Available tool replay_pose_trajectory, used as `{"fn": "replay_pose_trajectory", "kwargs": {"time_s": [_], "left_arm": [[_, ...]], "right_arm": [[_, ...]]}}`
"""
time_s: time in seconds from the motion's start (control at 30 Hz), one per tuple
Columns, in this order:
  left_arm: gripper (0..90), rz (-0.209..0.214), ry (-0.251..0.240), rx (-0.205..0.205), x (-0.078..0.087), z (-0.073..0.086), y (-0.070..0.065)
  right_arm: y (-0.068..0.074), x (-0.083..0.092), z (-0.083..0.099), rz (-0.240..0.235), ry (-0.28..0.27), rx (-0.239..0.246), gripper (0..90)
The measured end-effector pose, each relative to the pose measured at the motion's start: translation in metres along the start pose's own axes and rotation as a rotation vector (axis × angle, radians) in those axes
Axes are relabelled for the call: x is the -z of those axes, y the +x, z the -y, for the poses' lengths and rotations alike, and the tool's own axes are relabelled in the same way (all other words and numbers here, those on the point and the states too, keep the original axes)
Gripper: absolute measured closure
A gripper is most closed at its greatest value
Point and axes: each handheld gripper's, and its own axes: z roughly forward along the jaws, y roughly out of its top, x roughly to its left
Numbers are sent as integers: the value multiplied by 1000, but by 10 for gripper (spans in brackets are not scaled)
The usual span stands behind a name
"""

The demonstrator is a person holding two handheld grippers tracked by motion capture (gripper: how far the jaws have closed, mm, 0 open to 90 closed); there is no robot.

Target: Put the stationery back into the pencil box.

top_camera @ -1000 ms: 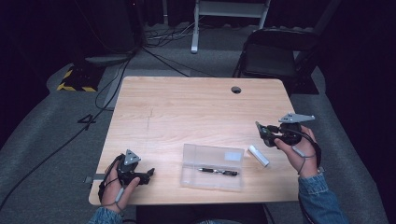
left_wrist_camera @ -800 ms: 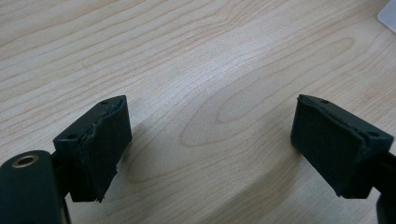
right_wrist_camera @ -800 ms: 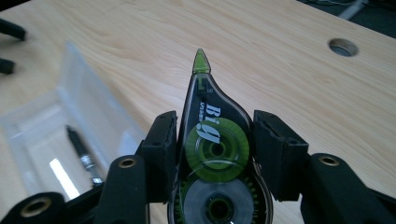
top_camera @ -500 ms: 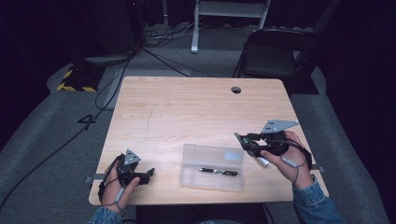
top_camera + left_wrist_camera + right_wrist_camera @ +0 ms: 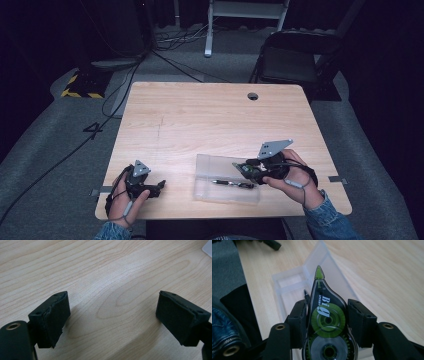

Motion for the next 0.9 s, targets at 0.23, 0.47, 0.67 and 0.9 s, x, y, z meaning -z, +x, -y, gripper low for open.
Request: {"fn": "replay_pose_trajectory", "kwargs": {"time_s": [0.23,0.47,0.67,0.9], "left_arm": [[124,2,0,-5,0,0,1],[124,3,1,-5,0,-1,1],[124,-1,1,-5,-1,-1,1],[124,-1,1,-5,-1,-1,1]], "right_arm": [[8,-15,2,-58,63,47,524],[13,-27,5,-104,129,89,524],[14,-38,10,-134,187,111,524],[12,-47,16,-151,231,126,524]]}}
